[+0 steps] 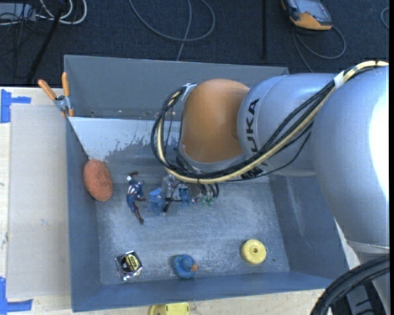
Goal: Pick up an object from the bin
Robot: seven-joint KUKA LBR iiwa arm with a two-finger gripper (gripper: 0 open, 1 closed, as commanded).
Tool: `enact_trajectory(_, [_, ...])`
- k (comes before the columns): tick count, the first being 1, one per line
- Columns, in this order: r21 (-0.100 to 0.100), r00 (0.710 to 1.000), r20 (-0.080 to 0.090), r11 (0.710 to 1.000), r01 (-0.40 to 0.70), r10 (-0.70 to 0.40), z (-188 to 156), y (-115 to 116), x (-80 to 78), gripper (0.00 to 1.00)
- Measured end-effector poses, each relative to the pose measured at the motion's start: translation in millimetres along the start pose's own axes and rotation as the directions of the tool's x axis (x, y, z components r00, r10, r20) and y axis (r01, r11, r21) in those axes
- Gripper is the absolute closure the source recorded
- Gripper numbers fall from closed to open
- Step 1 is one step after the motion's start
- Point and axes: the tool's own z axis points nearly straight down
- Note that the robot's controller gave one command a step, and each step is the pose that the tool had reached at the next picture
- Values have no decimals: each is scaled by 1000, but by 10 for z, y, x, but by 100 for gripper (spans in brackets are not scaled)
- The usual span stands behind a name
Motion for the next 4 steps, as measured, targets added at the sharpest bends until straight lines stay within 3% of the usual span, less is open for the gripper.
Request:
enact_trajectory(1, [-3,1000,14,1000,-1,1,-276,27,-177,100])
enact_trajectory(2, [-1,1000,-3,1000,1,-1,-618,-229,-73,100])
enact_trajectory(3, [-1,1000,17,1000,11,-11,-854,-348,-95,100])
enact_trajectory(4, [-1,1000,12,1000,15,-15,-778,-357,-81,100])
